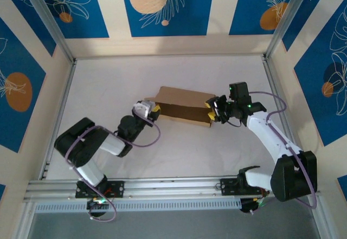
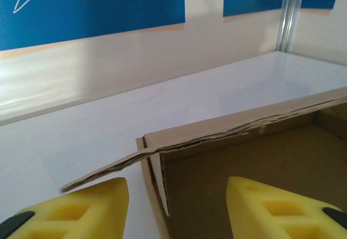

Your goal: Fold the paper box

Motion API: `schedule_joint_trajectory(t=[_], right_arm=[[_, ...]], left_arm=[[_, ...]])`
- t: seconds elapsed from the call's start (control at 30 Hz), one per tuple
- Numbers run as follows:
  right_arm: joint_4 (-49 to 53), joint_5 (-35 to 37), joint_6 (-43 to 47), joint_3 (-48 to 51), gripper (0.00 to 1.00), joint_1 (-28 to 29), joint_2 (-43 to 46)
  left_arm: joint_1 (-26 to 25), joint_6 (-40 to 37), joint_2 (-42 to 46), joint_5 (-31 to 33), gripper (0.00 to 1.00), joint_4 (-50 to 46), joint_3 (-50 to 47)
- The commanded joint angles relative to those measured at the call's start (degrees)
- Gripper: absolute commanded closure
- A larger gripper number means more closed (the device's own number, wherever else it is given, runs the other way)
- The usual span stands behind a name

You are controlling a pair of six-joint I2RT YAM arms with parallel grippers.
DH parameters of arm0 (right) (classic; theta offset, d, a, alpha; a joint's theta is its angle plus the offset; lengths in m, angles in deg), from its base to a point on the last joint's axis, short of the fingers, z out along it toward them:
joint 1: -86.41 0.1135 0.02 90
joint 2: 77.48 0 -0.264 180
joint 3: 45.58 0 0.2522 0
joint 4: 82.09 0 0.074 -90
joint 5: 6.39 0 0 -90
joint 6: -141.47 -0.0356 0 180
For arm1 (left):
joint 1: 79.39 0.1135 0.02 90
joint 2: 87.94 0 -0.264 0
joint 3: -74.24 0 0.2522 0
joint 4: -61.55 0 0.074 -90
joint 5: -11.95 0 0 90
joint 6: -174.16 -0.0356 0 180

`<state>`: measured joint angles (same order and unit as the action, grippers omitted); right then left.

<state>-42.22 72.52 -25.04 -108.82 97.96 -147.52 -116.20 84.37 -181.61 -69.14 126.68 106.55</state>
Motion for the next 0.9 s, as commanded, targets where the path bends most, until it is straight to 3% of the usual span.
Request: schedule_joint_trajectory(t=[0.0,0.07,0.2,0.3,0.4,0.43,0.53,0.6,0.77,0.87], right_arm=[[1.76,2.59,3.3,0.78,0.53,-0.99,-1.01],[1.82,2.49,4.68,0.96,0.52,-1.58,-1.35],[1.65,1.99,7.34,1.81,0.49,-2.49,-2.01],[1.67,2.27,9.02,2.36,0.48,-2.78,-2.02],[2.12,2.65,10.47,2.36,0.47,-2.98,-2.25],[2.26,2.55,10.99,2.36,0.46,-3.0,-2.34],[3.1,2.82,13.56,1.95,0.45,-3.1,-2.38],[4.24,2.83,15.89,1.29,0.44,-3.35,-2.4],[6.75,2.15,20.17,-0.35,0.42,-4.16,-2.87],[8.24,2.39,22.52,-1.4,0.41,-4.73,-3.08]], left_arm=[[-2.32,4.77,7.17,2.31,0.51,-1.6,-3.17],[-3.87,6.73,14.31,5.35,0.56,-10.24,-3.36],[-7.86,6.9,30.29,10.96,0.62,-36.38,1.42],[-9.85,7.5,38.18,17.97,0.64,-49.71,5.66],[-9.82,9.01,41.37,20.92,0.66,-62.74,12.17],[-9.7,10.1,40.98,22.42,0.64,-66.62,14.61],[-8.52,10.07,35.2,22.77,0.41,-77.7,25.06],[-6.33,9.88,29.51,19.03,0.33,-82.34,31.57],[2.8,13.69,16.05,-4.89,0.34,-89.18,43.68],[6.33,16.11,8.14,-12.29,0.34,-95.15,50.49]])
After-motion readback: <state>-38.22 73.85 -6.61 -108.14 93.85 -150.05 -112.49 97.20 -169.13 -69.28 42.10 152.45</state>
